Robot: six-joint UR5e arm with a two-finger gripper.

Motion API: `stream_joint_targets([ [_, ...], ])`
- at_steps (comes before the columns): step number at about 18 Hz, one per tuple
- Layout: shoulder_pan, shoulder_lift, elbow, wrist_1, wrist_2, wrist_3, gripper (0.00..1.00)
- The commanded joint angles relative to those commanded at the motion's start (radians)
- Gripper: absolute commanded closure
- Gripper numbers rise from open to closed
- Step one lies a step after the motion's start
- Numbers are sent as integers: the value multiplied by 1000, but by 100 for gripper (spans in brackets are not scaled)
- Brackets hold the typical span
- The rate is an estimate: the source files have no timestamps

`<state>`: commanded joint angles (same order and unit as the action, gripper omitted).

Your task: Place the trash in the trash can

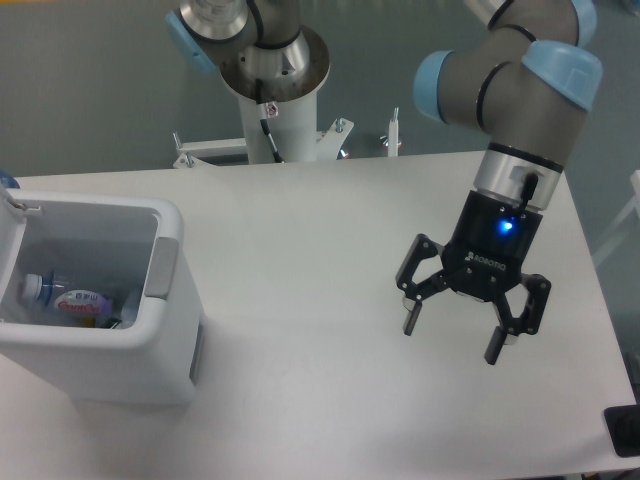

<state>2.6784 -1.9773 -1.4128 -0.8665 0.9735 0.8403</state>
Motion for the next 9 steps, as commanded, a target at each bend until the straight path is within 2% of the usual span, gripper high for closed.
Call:
stream_joint_targets([
  [4, -61, 3, -8, -35, 264, 101, 0],
  [7, -69, -5, -15, -52, 358, 124, 0],
  [9, -86, -8, -17, -89, 427, 190, 0],
])
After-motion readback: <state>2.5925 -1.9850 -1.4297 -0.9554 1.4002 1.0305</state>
